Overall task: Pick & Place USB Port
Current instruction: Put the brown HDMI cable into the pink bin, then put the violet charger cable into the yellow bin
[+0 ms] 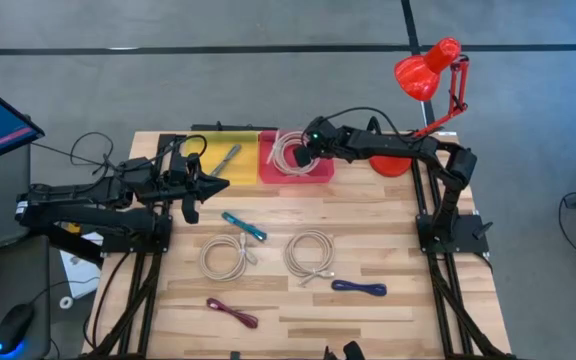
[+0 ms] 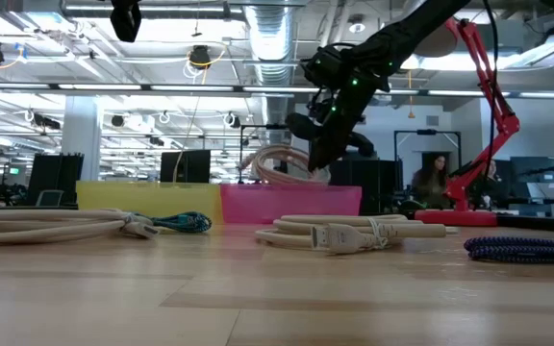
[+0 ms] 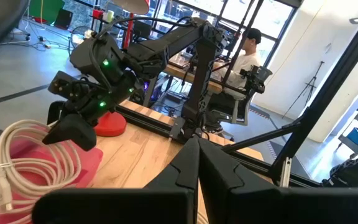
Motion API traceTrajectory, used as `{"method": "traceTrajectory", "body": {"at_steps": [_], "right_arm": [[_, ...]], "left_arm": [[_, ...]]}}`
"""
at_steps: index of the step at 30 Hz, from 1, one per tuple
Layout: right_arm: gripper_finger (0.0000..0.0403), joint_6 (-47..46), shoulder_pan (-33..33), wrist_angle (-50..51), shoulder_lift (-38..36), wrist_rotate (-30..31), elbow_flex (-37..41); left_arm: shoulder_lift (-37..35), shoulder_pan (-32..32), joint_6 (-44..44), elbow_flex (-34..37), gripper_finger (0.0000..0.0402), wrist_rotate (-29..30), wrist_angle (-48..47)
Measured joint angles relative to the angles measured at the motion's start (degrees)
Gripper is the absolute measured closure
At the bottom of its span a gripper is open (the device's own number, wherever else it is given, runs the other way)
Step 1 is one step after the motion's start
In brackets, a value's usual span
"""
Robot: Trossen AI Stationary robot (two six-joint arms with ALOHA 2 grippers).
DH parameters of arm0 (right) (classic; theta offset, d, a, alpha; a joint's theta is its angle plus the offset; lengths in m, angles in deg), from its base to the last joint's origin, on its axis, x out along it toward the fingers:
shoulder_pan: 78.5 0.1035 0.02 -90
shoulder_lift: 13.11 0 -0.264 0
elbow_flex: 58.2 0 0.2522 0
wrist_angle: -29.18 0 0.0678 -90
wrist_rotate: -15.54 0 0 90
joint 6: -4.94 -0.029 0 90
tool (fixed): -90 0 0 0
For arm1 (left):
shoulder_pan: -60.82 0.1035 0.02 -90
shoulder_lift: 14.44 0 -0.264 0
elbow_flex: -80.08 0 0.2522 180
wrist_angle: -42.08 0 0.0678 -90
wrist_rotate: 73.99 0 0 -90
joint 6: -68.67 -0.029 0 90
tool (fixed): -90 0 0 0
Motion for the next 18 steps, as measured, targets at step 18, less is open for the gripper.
{"method": "traceTrajectory", "body": {"at_steps": [18], "right_arm": [[0.0321,5.36,1.54,-1.14,-1.65,-7.65,-0.05]], "left_arm": [[0.02,-0.02,0.01,0.0,0.0394,0.0,-0.01]]}}
